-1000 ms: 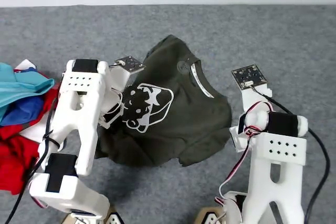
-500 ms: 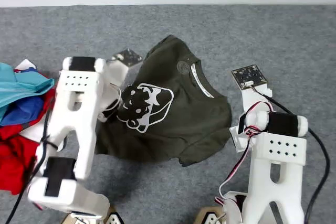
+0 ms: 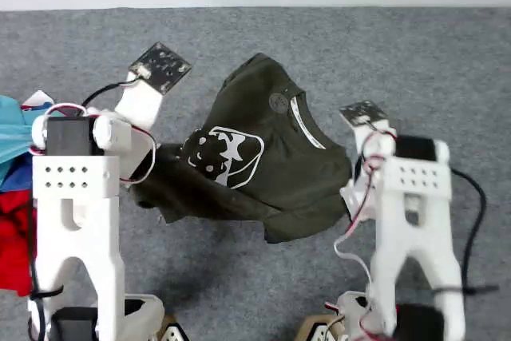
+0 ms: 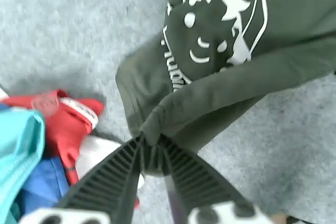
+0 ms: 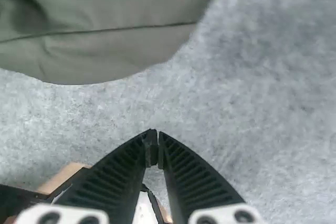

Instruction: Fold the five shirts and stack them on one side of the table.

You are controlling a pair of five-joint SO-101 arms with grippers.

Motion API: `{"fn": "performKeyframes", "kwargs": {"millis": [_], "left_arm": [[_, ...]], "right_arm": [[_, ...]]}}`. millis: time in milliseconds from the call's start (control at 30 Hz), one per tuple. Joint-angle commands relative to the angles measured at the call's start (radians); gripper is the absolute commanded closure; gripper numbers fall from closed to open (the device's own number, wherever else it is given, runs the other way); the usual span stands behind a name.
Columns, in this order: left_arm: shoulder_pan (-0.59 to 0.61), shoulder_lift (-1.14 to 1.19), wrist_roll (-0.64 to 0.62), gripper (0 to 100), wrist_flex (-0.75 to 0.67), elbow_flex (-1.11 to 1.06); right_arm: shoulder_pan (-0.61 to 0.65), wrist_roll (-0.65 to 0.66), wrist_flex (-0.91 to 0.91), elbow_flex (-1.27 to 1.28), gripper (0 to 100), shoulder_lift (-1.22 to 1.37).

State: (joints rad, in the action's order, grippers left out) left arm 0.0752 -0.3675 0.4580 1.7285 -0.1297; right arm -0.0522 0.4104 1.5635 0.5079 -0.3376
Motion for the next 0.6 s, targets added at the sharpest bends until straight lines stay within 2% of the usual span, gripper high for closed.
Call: {"fn": "performKeyframes", "kwargs": {"millis": [0, 100, 267, 400, 567], "left_arm": [[0.066, -0.037, 0.002, 100, -0.014, -0.041], [0.115, -0.041, 0.002, 100, -0.021, -0.079], [0.253, -0.041, -0.006, 100, -0.083, -0.111], [0.350, -0.037, -0.038, 100, -0.160, -0.157], [0.351, -0.041, -0.040, 100, -0.199, -0.232]], "right_arm": [[0.076, 0.014, 0.012, -0.112, 98.3, 0.101], [0.151, 0.008, 0.012, -0.158, 93.1, 0.185], [0.208, 0.006, -0.005, -0.227, 76.2, 0.315], [0.209, 0.008, -0.051, -0.284, 77.9, 0.430], [0.246, 0.008, -0.077, -0.397, 81.2, 0.593]]}}
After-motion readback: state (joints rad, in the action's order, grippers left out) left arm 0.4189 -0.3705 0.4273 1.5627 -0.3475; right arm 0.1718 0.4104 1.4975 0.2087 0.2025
